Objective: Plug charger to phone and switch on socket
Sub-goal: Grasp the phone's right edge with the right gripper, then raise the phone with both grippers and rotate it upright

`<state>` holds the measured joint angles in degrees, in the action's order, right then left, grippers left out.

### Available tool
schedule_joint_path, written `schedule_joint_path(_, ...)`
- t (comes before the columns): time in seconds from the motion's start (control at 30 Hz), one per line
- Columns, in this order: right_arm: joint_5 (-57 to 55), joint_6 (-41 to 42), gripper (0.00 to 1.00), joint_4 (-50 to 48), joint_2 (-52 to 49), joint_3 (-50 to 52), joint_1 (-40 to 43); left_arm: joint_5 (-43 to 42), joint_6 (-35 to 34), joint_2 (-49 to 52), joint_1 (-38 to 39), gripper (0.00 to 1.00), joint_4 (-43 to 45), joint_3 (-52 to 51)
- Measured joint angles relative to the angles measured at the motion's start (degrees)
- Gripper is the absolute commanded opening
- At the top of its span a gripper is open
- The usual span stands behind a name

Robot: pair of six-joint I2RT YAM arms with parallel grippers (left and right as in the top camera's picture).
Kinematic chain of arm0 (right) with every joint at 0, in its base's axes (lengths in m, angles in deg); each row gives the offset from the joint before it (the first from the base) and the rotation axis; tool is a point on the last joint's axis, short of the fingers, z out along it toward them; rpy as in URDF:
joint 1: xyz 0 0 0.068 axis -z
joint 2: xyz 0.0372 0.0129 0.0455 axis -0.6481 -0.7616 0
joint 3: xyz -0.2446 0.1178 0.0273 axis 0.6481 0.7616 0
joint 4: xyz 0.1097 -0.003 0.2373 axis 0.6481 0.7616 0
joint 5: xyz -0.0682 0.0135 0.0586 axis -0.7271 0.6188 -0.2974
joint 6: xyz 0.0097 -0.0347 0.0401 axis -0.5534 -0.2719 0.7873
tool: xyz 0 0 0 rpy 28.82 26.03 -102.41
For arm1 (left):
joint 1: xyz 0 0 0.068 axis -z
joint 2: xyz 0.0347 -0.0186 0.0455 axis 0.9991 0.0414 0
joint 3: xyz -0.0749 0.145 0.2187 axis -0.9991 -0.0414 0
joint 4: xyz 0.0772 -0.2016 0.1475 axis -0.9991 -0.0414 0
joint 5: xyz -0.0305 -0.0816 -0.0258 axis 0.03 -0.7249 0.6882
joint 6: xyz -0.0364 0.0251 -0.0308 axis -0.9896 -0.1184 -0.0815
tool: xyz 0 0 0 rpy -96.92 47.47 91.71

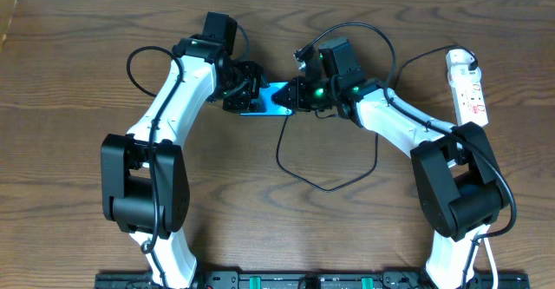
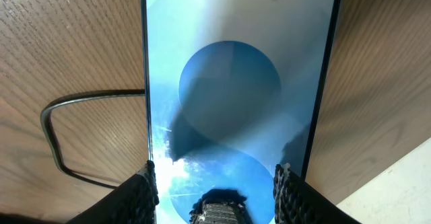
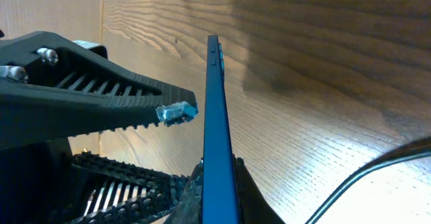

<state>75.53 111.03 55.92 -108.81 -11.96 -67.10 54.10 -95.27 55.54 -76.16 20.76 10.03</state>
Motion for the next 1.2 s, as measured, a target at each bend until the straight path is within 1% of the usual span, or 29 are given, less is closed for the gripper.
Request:
schedule_joint_path(0.2, 0.07, 0.00, 0.01, -0.11, 0.00, 0.00, 0.70, 0.00, 0.00, 0.00, 0.00, 0.57, -0.02, 0.00)
schedule_joint_path(0.37, 0.02, 0.63, 0.01, -0.87, 0.00, 0.00, 4.00, 0.00, 0.00, 0.00, 0.00, 0.57, 0.22, 0.00)
schedule_joint_path(0.47, 0.00, 2.21, 0.01, -1.75, 0.00, 0.00, 6.38, 0.00, 0.24, 0.00, 0.00, 0.57, 1.46, 0.00)
schedule_joint_path(0.57, 0.02, 4.39, 0.01, -3.65, 0.00, 0.00, 8.46, -0.20, 2.21, 0.00, 0.00, 0.58, 4.68, 0.00)
schedule_joint_path(0.6, 0.07, 5.11, 0.01, -4.61, 0.00, 0.02, 9.03, -0.24, 3.15, 0.00, 0.00, 0.62, 6.08, 0.00)
schedule_joint_path(0.73, 0.48, 8.52, 0.01, -9.75, 0.00, 0.02, 10.86, -1.27, 8.83, 0.00, 0.00, 0.67, 12.28, 0.02)
schedule_joint_path(0.77, 0.61, 9.49, 0.01, -11.02, 0.00, 0.02, 11.21, -1.68, 10.43, 0.00, 0.00, 0.70, 13.88, 0.02)
schedule_joint_path(0.9, 0.96, 13.79, 0.01, -15.23, 0.00, 0.02, 12.31, -3.23, 16.68, -0.02, 0.00, 0.86, 18.91, 0.04)
schedule_joint_path(1.03, 1.20, 18.88, 0.01, -19.08, 0.00, 0.02, 13.07, -3.72, 20.11, -0.02, 0.00, 0.99, 20.46, 0.04)
schedule_joint_path(1.2, 0.90, 27.56, 0.01, -22.60, -0.02, 0.02, 13.86, -3.87, 21.70, -0.02, 0.00, 1.00, 21.55, 0.04)
